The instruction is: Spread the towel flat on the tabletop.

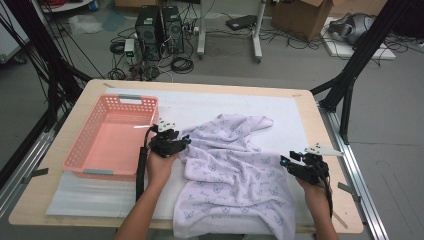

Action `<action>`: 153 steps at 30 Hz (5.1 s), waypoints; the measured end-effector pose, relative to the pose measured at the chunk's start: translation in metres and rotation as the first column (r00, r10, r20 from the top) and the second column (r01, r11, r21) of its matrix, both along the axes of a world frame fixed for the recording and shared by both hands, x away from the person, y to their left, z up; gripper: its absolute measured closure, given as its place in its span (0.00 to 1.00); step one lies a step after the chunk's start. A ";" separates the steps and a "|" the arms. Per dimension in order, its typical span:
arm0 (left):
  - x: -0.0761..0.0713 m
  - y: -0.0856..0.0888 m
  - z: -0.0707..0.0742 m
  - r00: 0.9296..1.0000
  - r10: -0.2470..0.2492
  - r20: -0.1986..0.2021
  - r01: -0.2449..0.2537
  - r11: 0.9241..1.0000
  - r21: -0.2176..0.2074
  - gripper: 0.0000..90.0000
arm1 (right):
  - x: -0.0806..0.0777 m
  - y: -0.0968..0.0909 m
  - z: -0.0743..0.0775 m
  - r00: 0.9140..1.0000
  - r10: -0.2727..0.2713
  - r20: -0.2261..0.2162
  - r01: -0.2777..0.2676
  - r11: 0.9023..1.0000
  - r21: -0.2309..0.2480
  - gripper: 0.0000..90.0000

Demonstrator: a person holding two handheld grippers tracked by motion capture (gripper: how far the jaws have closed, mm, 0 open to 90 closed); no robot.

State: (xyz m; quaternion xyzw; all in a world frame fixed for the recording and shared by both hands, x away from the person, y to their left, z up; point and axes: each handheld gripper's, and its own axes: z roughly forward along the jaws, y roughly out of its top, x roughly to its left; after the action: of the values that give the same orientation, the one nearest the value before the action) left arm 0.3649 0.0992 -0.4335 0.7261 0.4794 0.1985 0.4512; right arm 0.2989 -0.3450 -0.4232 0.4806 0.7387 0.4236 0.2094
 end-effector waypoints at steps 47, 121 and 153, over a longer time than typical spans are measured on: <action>-0.017 -0.016 -0.007 0.997 -0.058 0.052 0.057 0.998 0.033 0.67 | 0.082 0.035 0.015 0.976 -0.195 0.097 0.215 0.940 -0.264 0.87; -0.034 -0.004 -0.015 0.997 -0.072 0.010 0.071 0.997 0.018 0.92 | -0.002 0.015 -0.023 0.991 0.109 -0.083 -0.122 0.977 -0.173 0.93; -0.128 0.008 -0.021 0.976 -0.180 -0.121 0.170 0.981 -0.095 0.50 | -0.076 -0.025 -0.024 0.994 0.063 -0.090 -0.069 0.995 -0.067 0.61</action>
State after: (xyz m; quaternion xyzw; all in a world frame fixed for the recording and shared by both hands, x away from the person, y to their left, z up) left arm 0.2368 0.1073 -0.4543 0.7573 0.4496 0.0903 0.4650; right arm 0.2229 -0.3696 -0.4477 0.4666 0.7770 0.3826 0.1793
